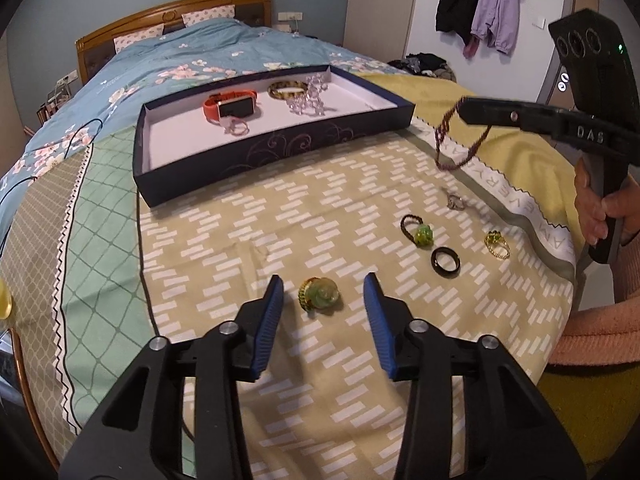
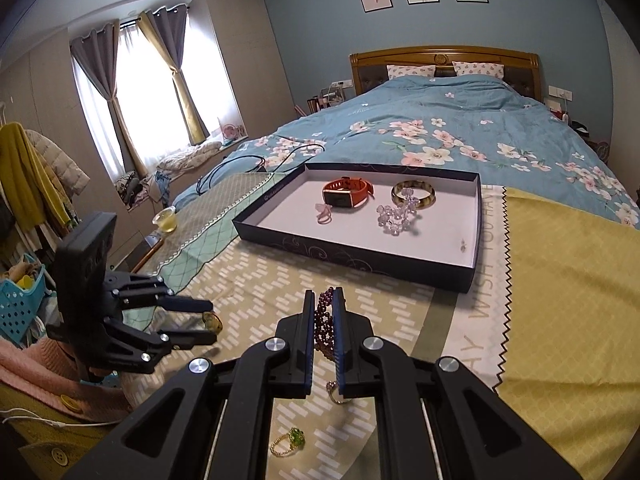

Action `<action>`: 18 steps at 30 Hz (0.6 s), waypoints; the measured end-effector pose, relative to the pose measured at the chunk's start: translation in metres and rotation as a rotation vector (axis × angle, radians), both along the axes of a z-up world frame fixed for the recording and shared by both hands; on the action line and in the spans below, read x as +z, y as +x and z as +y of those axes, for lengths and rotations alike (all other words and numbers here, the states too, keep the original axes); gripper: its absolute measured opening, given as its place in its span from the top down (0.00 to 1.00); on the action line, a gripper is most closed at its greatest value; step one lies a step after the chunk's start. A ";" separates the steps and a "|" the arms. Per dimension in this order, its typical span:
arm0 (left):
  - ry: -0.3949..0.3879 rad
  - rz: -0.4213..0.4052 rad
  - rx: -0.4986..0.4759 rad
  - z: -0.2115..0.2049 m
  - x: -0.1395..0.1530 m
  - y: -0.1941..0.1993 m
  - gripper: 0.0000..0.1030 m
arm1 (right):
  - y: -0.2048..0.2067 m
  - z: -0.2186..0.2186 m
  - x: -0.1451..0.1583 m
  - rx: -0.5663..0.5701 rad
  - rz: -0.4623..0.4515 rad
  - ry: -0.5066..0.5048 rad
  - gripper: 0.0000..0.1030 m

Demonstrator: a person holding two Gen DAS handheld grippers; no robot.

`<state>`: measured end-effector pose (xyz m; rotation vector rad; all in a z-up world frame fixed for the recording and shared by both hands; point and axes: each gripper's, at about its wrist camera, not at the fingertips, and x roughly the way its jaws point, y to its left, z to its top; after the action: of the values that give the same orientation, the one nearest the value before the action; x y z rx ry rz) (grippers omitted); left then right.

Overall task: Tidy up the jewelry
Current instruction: 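Grasp the dark red beaded bracelet with the right tool and lift it, then grasp the black rubber ring with the left tool while the right tool holds the red bracelet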

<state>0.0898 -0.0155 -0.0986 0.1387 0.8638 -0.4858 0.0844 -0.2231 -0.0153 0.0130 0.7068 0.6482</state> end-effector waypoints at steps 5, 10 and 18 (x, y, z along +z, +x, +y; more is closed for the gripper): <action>-0.008 0.007 0.000 -0.001 -0.002 0.001 0.71 | 0.002 0.000 0.001 0.006 0.001 0.021 0.93; -0.024 0.011 0.017 0.002 -0.002 0.004 0.82 | 0.003 0.001 0.000 0.008 0.007 0.032 0.93; -0.029 0.010 0.029 0.005 0.000 0.004 0.83 | 0.006 0.002 -0.003 0.003 0.019 0.038 0.93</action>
<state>0.0942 -0.0106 -0.0990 0.0974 0.8666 -0.4721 0.0907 -0.2216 -0.0188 0.0531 0.7124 0.6649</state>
